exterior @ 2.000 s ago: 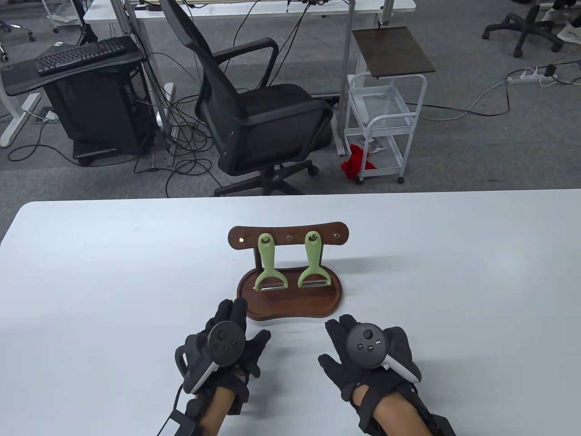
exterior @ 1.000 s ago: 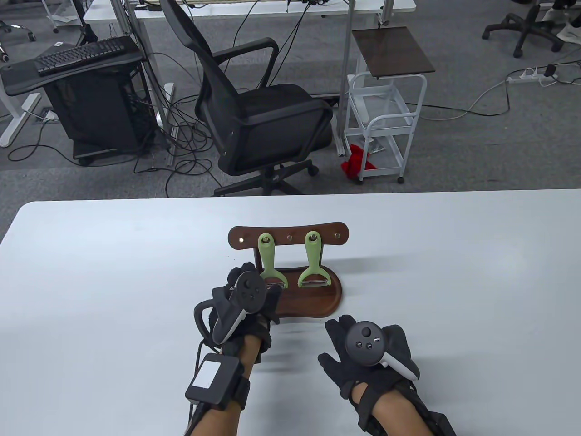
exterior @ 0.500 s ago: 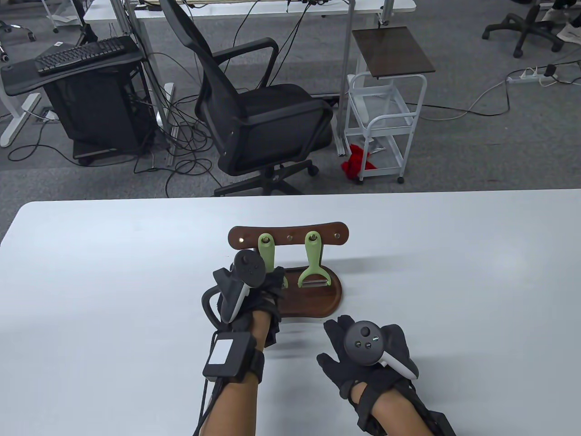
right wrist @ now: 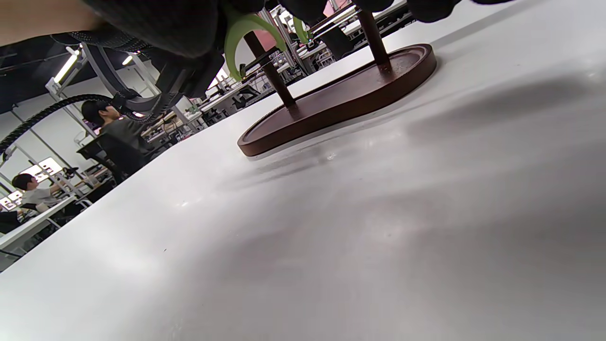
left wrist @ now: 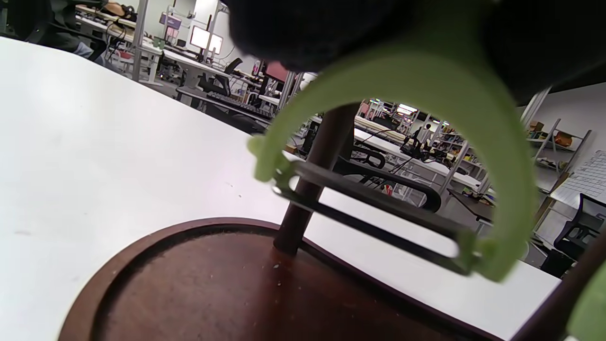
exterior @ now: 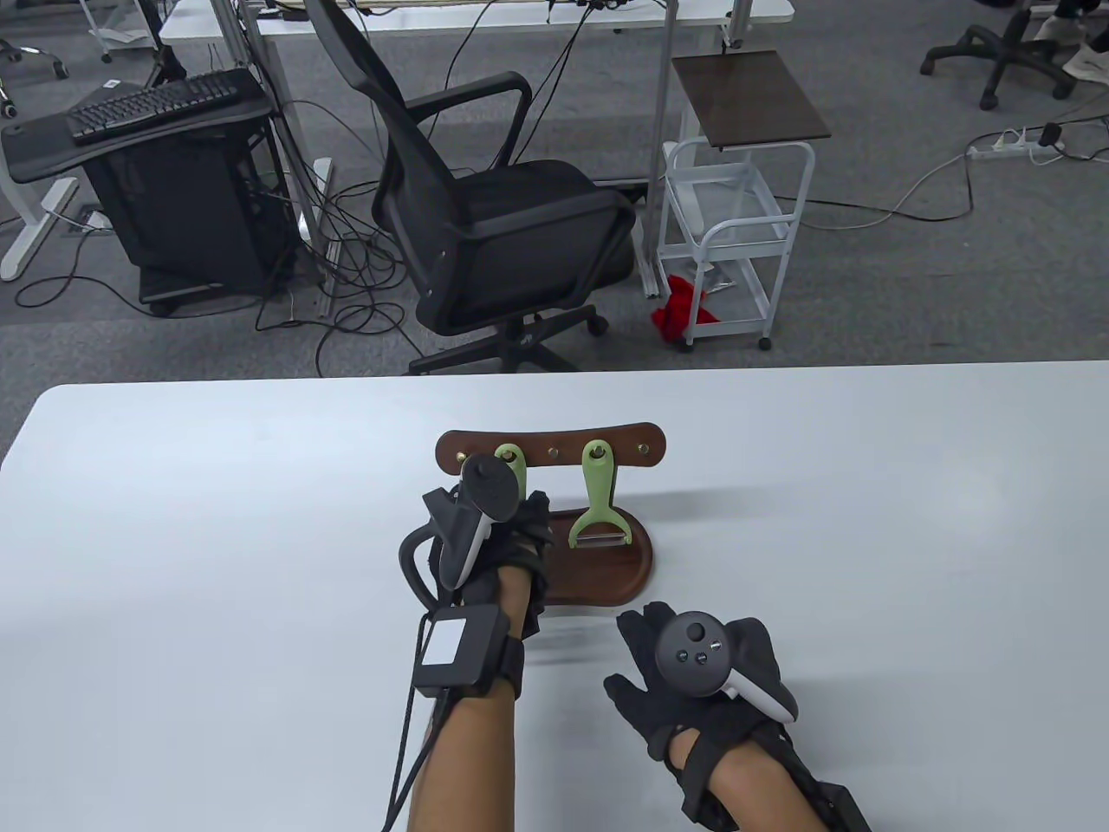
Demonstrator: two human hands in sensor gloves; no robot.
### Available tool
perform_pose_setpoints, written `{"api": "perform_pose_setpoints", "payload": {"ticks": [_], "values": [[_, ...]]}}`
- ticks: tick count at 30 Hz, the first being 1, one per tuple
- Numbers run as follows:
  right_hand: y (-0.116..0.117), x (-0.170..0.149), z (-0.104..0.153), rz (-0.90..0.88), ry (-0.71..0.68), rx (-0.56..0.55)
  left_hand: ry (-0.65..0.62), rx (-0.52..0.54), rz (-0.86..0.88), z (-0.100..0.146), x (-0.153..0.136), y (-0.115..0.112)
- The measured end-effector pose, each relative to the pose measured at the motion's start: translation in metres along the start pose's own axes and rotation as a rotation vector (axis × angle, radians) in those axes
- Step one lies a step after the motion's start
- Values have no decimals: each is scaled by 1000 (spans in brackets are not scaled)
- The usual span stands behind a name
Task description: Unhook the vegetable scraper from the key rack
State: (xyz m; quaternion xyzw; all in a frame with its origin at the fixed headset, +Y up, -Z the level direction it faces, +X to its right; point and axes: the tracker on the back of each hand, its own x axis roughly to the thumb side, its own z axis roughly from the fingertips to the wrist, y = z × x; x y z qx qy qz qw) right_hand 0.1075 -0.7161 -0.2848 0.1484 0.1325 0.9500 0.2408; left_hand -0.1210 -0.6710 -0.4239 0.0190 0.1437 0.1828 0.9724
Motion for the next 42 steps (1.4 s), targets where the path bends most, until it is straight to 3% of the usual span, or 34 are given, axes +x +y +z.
{"api": "perform_pose_setpoints", "payload": {"ticks": [18,30,42], "values": [[-1,0,0,4,3,6,0,-33,34,2,0,6],[-1,-1,1,6,5,6,-87,43,55,13,-2,9],[-1,-2,1,10,12,1,-248,71,124,52,-24,-3]]}}
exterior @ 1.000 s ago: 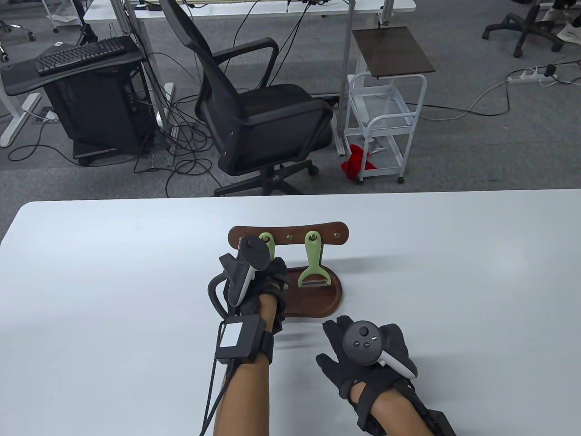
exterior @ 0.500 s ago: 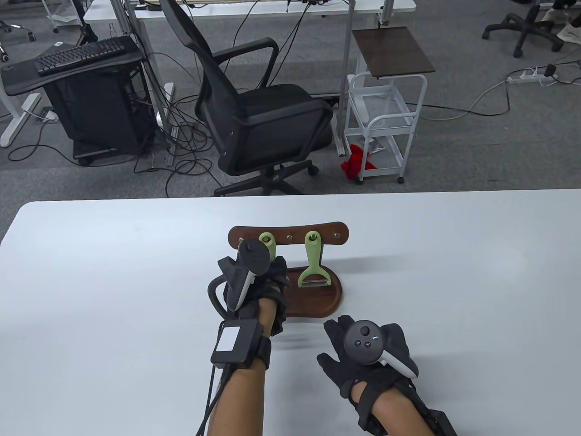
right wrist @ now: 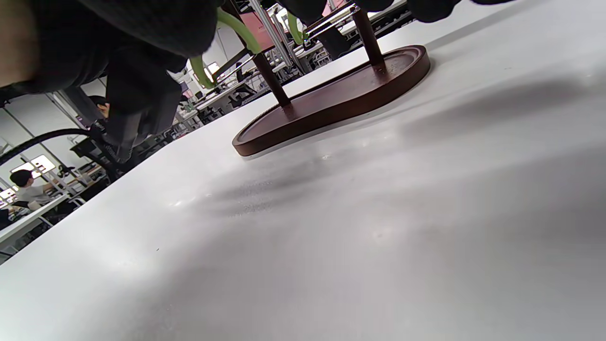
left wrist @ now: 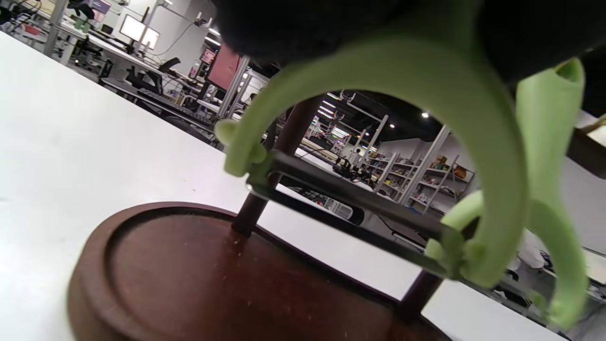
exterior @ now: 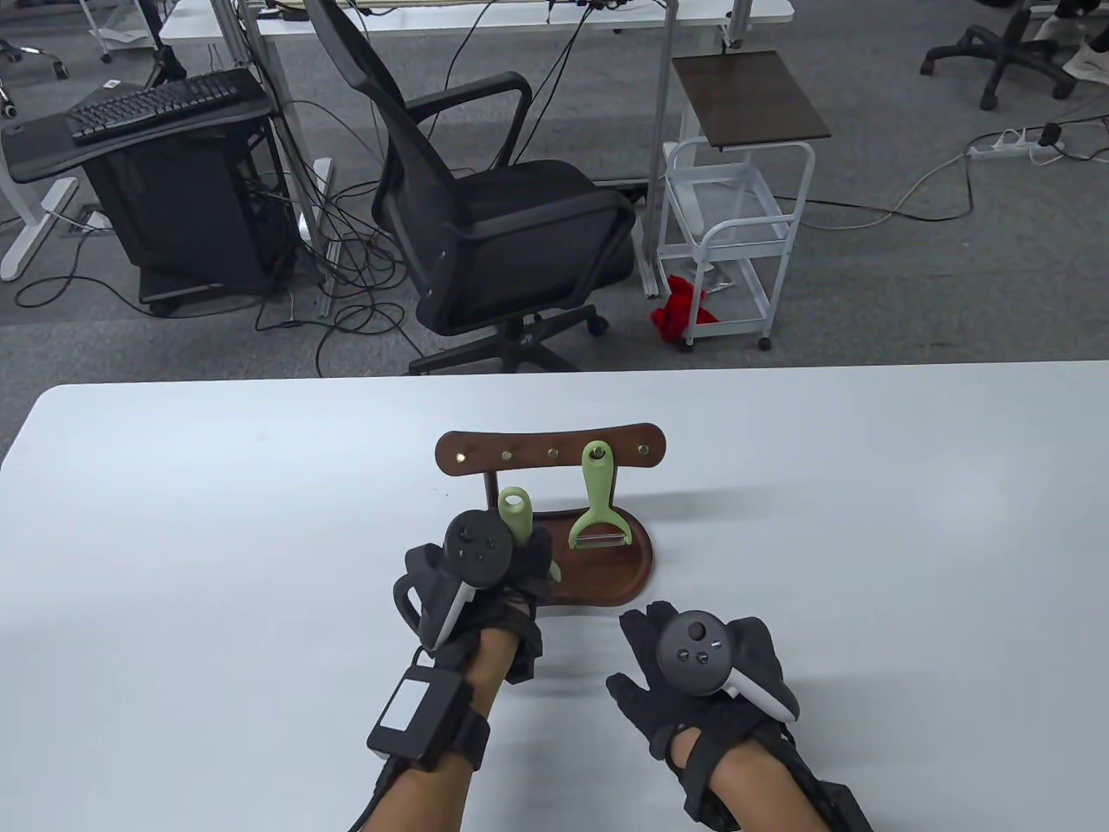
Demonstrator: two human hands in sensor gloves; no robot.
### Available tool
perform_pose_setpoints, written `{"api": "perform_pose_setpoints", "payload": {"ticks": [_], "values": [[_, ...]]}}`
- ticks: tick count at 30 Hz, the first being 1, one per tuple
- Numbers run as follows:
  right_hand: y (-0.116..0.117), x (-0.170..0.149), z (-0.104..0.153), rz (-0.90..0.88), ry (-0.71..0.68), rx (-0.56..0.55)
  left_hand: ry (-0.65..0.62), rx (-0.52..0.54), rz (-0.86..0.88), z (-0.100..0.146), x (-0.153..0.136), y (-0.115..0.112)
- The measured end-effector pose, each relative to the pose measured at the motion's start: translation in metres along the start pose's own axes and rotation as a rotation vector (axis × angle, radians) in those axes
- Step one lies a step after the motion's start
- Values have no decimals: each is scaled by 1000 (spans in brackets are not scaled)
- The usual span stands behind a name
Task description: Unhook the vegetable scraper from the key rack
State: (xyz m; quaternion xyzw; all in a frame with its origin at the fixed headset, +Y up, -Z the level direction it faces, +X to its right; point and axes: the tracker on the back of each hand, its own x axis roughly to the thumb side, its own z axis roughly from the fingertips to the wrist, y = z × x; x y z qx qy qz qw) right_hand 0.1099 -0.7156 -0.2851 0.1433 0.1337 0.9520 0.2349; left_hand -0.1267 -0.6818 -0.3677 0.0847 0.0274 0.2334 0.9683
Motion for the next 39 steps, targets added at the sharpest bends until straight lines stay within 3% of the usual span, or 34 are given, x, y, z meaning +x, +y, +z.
{"api": "perform_pose_setpoints", "payload": {"ticks": [13,19,26,29,39], "values": [[0,2,1,30,1,-3,-79,-55,-7,61,-13,-9],[2,-1,2,30,21,2,-29,-117,-38,68,-24,-13],[3,0,4,49,27,2,52,-317,-147,71,-36,-44],[3,1,4,58,29,1,84,-344,-104,70,-39,-47],[8,0,2,78,39,22,124,-374,-209,69,-38,-57]]}}
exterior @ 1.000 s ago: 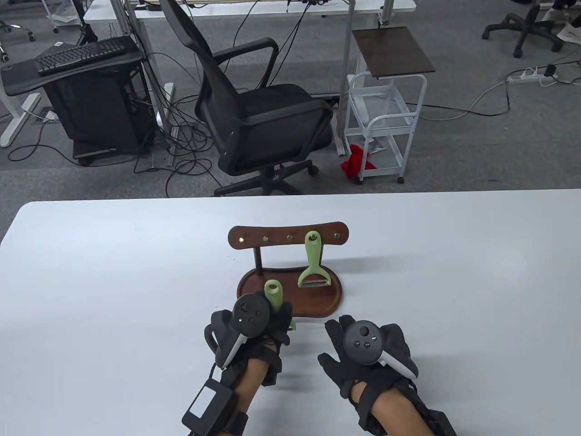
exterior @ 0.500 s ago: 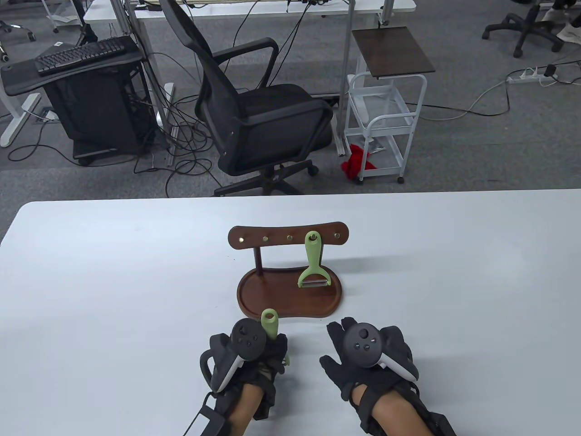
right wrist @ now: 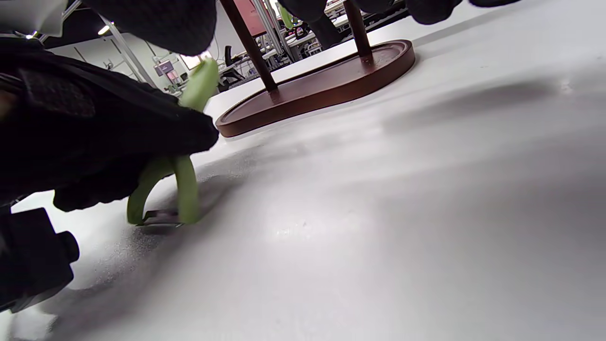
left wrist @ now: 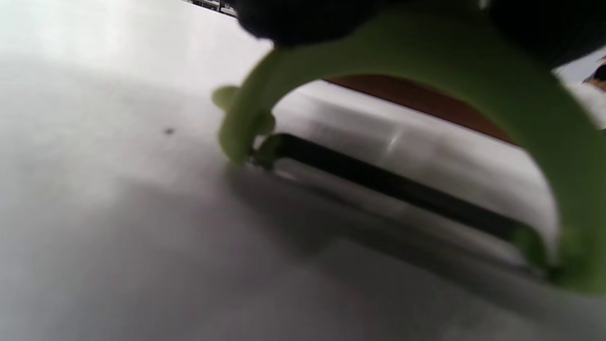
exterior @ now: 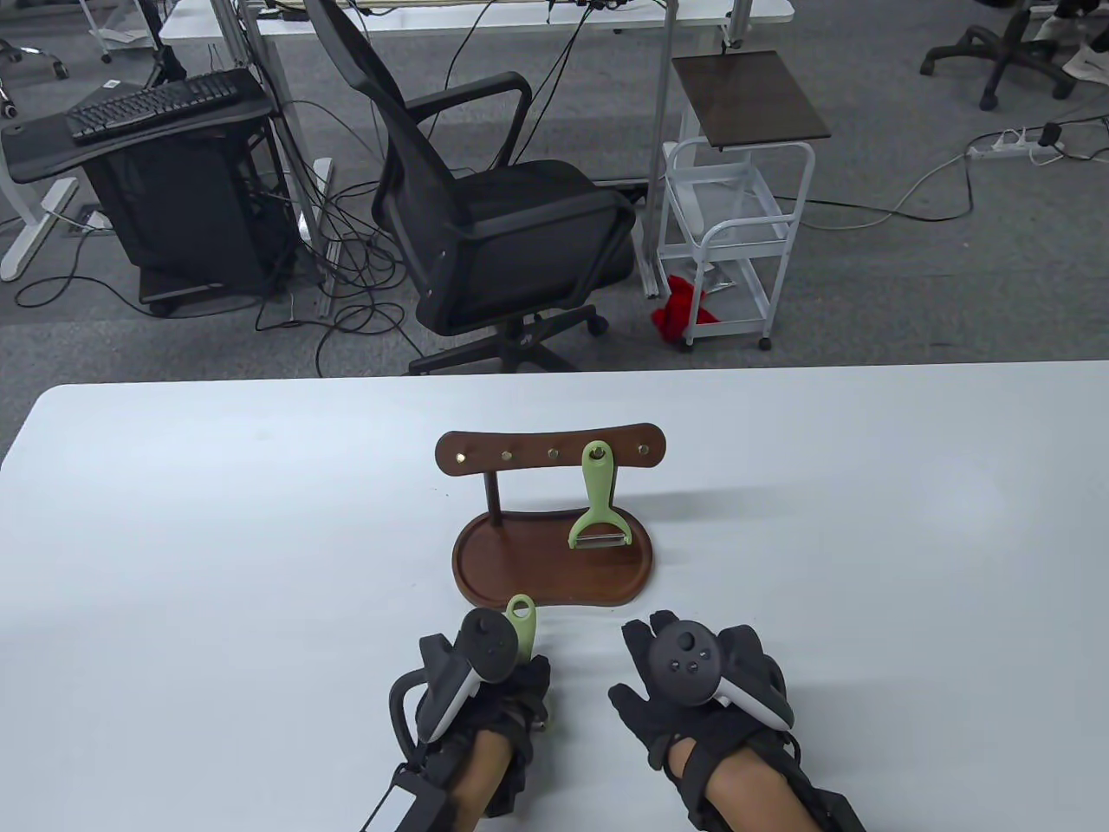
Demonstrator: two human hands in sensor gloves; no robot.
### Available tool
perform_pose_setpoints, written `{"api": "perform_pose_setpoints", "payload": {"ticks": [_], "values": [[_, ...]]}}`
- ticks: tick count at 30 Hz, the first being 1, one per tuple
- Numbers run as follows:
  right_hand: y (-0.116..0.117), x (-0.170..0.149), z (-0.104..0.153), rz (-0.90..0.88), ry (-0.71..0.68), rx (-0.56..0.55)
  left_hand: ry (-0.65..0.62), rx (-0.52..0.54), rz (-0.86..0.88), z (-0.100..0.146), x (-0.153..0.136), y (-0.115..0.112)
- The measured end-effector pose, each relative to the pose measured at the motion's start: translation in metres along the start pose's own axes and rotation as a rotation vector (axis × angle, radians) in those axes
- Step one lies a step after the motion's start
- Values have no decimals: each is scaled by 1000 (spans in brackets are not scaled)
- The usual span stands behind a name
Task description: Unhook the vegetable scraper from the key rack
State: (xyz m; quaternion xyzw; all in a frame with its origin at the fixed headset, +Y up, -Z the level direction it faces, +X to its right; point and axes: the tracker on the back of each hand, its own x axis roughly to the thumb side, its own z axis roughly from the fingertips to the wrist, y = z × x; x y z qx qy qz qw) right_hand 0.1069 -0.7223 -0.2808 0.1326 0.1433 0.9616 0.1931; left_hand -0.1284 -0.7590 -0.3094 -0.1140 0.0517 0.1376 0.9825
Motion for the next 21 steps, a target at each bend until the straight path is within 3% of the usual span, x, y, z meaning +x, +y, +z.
{"api": "perform_pose_setpoints", "payload": {"ticks": [21], "values": [[-1,-2,1,5,7,-3,51,-16,-95,2,7,-4]]}}
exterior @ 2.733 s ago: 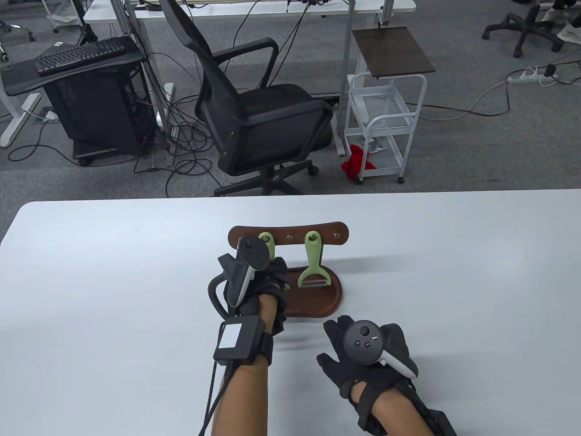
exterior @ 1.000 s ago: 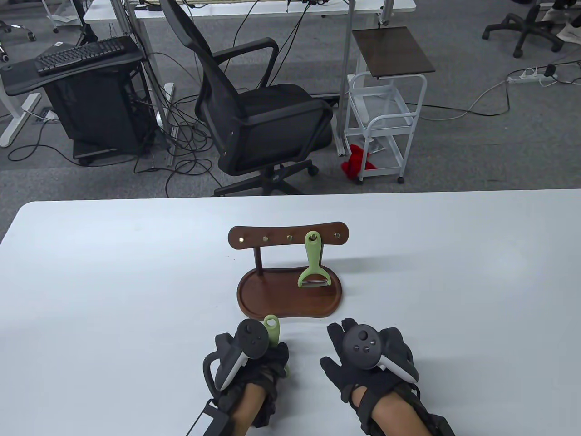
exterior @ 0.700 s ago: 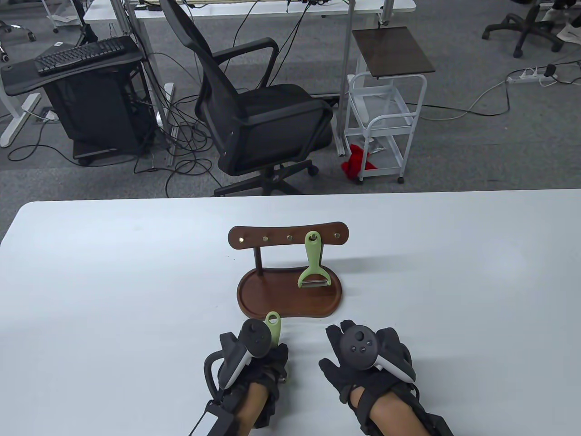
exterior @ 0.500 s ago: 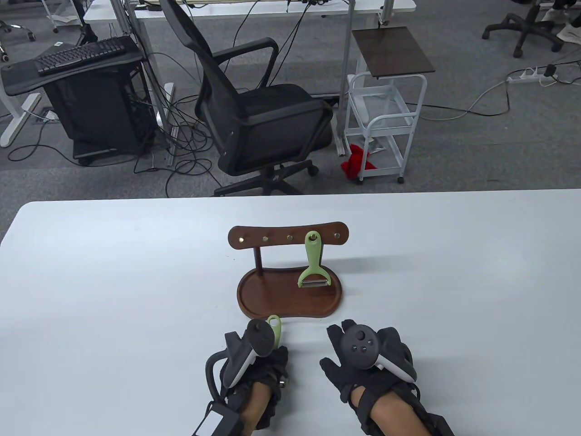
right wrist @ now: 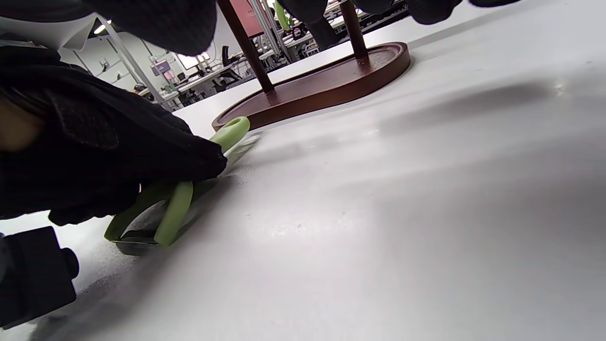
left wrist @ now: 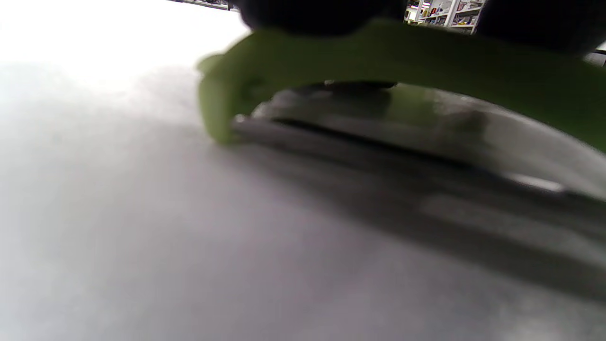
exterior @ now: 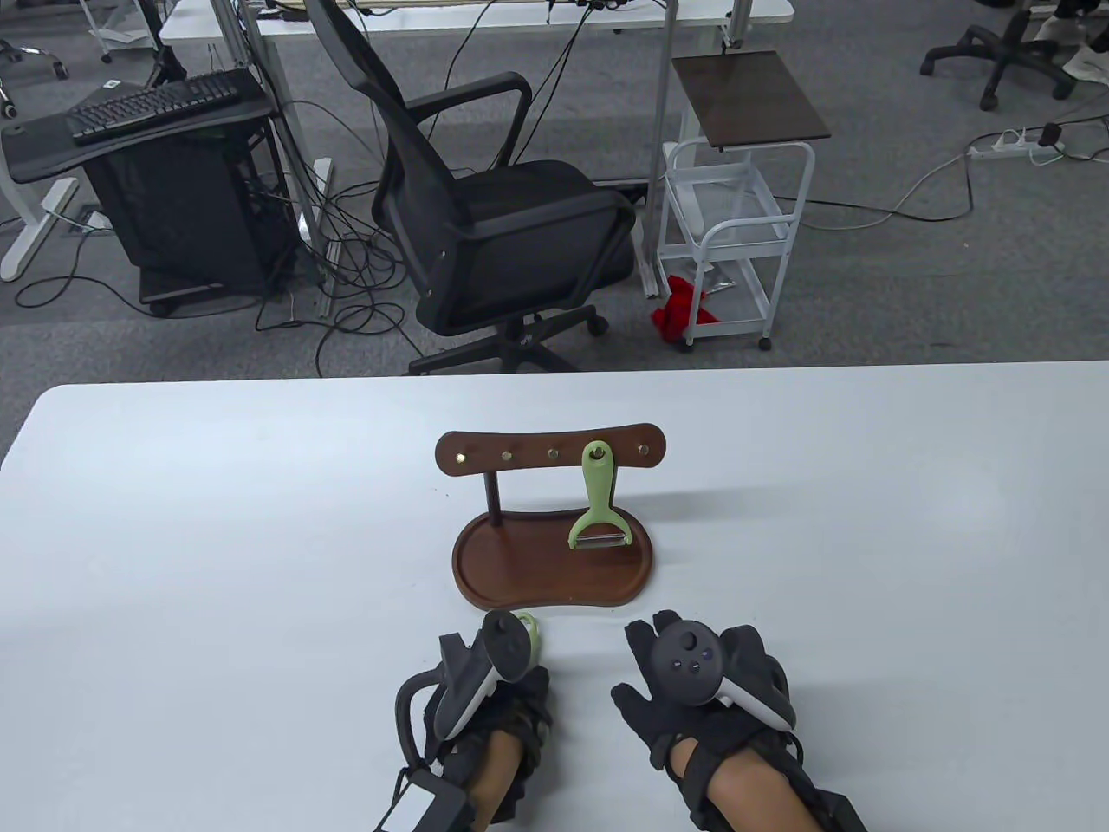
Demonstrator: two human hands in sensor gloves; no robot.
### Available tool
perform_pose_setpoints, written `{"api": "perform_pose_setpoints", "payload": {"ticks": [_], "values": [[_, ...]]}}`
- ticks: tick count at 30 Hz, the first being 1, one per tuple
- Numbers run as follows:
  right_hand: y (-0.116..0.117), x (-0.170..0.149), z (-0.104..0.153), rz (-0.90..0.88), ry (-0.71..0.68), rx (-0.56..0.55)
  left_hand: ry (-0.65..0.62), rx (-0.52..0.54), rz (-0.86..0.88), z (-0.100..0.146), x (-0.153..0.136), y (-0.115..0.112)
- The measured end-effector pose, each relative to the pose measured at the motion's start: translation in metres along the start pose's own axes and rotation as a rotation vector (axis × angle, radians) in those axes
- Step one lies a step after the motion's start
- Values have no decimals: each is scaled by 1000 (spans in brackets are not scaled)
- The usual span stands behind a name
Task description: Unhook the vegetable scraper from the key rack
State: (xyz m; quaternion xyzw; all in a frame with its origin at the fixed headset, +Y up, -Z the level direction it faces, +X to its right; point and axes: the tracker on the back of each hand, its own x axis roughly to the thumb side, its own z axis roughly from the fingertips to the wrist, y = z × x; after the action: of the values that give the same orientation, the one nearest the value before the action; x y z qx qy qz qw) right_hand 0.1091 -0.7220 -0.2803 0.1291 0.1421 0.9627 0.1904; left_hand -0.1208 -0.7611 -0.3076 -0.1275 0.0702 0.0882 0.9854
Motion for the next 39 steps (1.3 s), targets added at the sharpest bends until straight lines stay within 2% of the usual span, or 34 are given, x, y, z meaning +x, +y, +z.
{"api": "perform_pose_setpoints", "payload": {"ticks": [10,13,17,20,22,26,33,39], "values": [[0,0,0,7,7,6,4,-9,29,0,-3,0],[1,-1,-1,3,14,13,1,-45,111,-1,-11,2],[0,0,-1,3,15,12,-23,-160,282,-2,-26,8],[1,1,-1,5,10,18,-126,-220,376,-4,-33,15],[1,1,-1,0,8,21,-215,-132,315,-3,-36,23],[1,4,-2,12,-1,20,-292,13,-58,2,-43,34],[5,3,-4,28,14,39,-390,207,-53,19,-61,47],[7,5,-4,44,17,20,-412,235,-113,31,-50,49]]}}
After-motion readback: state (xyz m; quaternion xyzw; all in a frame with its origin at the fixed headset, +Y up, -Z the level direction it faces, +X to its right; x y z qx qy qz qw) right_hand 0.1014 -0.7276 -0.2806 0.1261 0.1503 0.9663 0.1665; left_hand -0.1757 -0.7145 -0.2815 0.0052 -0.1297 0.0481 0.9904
